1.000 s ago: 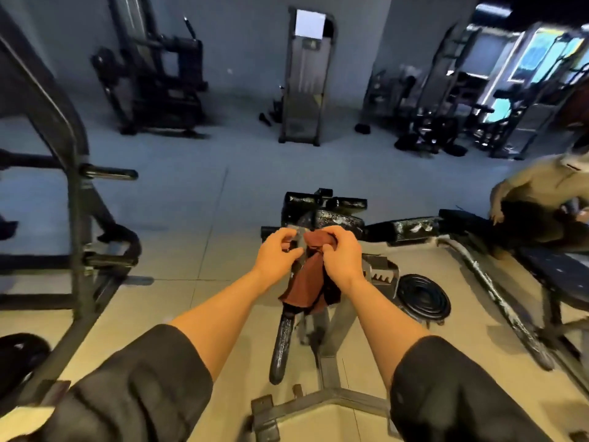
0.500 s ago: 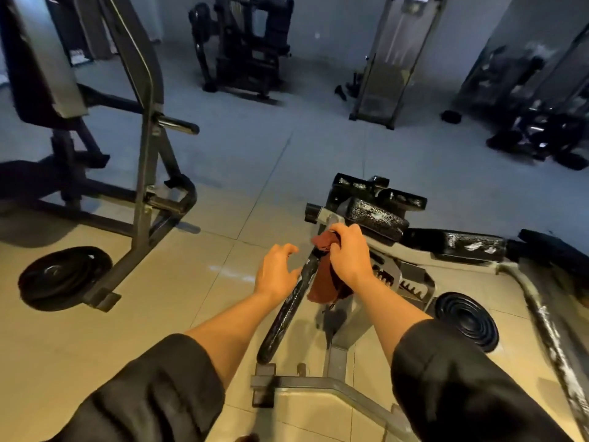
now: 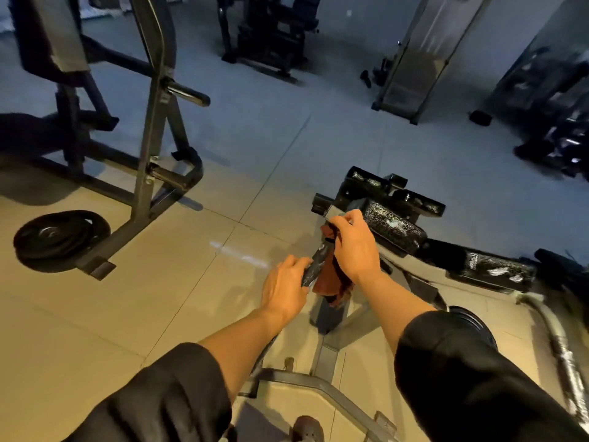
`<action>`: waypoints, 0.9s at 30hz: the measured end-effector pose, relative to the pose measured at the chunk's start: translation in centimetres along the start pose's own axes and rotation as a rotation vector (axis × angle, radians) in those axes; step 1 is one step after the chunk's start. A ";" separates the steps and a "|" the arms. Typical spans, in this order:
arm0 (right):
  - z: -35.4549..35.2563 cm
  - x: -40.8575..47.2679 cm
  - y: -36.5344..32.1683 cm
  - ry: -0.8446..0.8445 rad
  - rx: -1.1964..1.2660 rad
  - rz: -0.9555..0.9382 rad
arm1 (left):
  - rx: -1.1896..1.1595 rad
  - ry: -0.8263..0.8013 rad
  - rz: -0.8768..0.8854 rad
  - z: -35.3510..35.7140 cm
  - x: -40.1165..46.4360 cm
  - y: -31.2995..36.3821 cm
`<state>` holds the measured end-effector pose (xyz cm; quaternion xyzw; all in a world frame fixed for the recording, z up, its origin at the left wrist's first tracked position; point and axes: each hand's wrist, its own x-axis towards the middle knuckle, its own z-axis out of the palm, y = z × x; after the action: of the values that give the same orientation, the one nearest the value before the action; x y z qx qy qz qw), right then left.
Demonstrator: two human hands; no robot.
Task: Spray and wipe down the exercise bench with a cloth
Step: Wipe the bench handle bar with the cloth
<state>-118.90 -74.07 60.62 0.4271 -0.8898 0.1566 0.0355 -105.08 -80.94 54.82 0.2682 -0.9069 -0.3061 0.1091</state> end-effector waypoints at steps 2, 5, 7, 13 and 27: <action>0.8 0.9 0.3 -0.046 -0.008 -0.070 | 0.064 0.023 0.008 0.3 0.1 0.5; 2.0 -0.3 0.4 -0.204 -0.074 -0.271 | 0.077 0.071 -0.024 0.8 -0.1 1.2; 1.9 -1.9 1.1 -0.264 -0.010 -0.451 | 0.096 0.107 -0.026 1.3 -0.5 1.2; 0.4 2.5 4.0 -0.323 -0.052 -0.423 | 0.251 0.140 -0.116 2.0 -0.8 2.5; 1.2 1.1 4.8 -0.281 0.119 -0.336 | 0.491 0.155 -0.245 2.9 -1.2 4.2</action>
<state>-123.18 -72.43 58.45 0.5883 -0.7915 0.1398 -0.0885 -106.91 -76.06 55.05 0.4168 -0.9036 -0.0668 0.0724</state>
